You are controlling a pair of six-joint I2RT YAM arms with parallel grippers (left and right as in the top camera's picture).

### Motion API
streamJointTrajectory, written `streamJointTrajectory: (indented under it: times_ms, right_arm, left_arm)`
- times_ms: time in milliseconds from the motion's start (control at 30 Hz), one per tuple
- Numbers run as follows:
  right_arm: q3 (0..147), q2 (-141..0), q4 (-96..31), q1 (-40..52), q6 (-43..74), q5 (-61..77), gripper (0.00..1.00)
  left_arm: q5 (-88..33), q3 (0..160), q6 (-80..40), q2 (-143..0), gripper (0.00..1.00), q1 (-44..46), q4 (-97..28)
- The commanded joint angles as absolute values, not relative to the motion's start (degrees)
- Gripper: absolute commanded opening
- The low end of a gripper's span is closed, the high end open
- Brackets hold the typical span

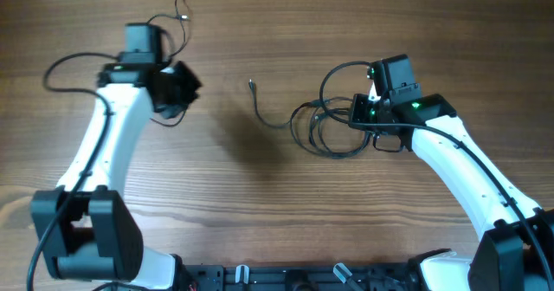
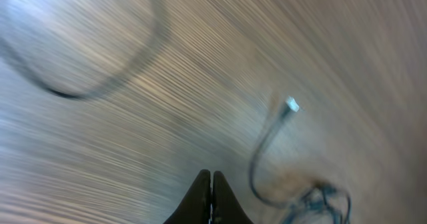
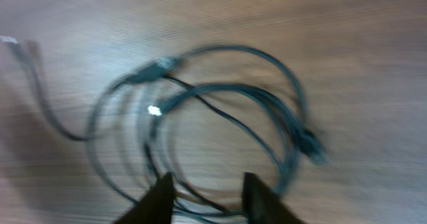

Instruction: Untangle cables

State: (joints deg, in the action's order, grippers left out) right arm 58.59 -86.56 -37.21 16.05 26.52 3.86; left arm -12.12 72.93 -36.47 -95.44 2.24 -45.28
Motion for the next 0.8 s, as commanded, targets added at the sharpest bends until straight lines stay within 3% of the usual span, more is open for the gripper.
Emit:
streamJointTrajectory:
  times_ms: [0,100,167,400,500,600,767]
  right_arm:
    - [58.48,-86.96,-40.36,16.03,27.18,-0.25,0.34]
    - [58.48,-88.86,-42.89,16.03,27.09,-1.37,0.48]
    - [58.43,-91.13,-44.10,16.03,26.96,-1.52,0.49]
    - [58.41,-96.71,-43.83,16.03,26.96,-1.50,0.49]
    - [58.43,-97.43,-43.16,16.03,26.96,-1.50,0.48]
    - [58.43,-97.43,-41.54,16.03,26.94,-1.52,0.43]
    - [58.41,-97.43,-40.32,16.03,26.92,-1.54,0.37]
  left_arm:
    - [-13.50,73.14,-36.21,-97.49,0.04,11.27,-44.31]
    - [-13.50,73.14,-36.21,-99.50,0.07,18.55,-41.45]
    - [-13.54,73.14,-36.23,-102.21,0.29,23.29,-38.61]
    - [-13.50,73.14,-36.21,-107.66,0.38,30.46,-31.53]
    - [-13.50,73.14,-36.23,-110.45,0.39,31.38,-29.08]
    - [-13.50,73.14,-36.21,-112.36,0.27,31.40,-27.77]
    - [-13.52,73.14,-36.16,-113.49,0.21,31.40,-27.35]
